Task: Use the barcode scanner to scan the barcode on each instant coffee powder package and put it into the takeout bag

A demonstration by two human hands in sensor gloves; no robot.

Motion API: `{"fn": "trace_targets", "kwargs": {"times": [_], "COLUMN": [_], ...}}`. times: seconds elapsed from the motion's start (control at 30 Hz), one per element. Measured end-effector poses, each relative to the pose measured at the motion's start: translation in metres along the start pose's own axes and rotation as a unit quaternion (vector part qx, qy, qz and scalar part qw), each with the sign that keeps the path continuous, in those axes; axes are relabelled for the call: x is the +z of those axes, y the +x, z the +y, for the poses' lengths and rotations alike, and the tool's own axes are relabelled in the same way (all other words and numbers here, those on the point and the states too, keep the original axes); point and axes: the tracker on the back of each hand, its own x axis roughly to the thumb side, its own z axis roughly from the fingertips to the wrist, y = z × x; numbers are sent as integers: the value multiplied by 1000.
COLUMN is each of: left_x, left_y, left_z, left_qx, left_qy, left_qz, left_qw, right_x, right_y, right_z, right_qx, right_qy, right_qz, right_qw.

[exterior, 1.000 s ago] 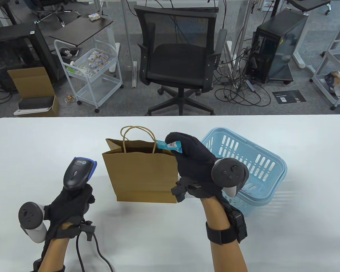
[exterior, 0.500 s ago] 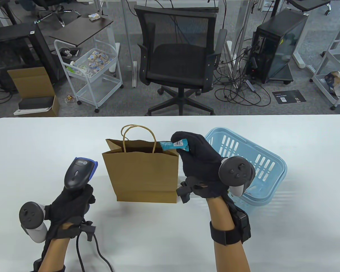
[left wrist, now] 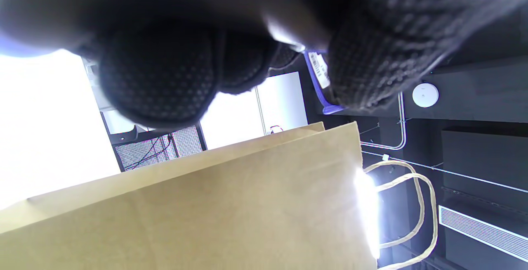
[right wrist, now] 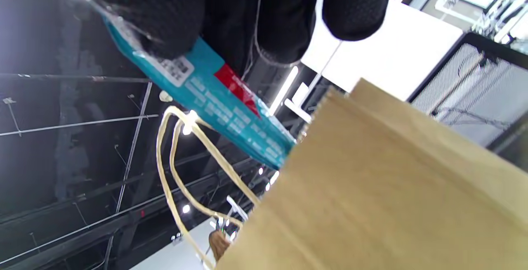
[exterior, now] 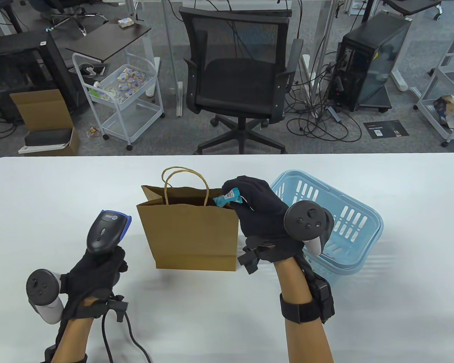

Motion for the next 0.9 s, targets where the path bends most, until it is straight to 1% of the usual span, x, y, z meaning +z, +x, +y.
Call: {"fn": "trace_targets", "kwargs": {"times": [0.23, 0.47, 0.67, 0.9], "left_x": [0, 0, 0, 0], "left_y": [0, -1, -1, -1], "left_z": [0, -1, -1, 0], "left_qx": [-2, -4, -4, -3], "left_qy": [-2, -3, -3, -3], "left_qz": [1, 1, 0, 0], "left_qw": [1000, 1000, 1000, 1000], "right_x": [-1, -2, -3, -3], "right_y": [-12, -17, -21, -25], "right_z": [7, 15, 20, 20], "right_qx": [12, 41, 93, 86], "right_qy": [5, 25, 45, 52], "right_qz": [21, 29, 39, 45], "right_qw": [1000, 998, 994, 994]}}
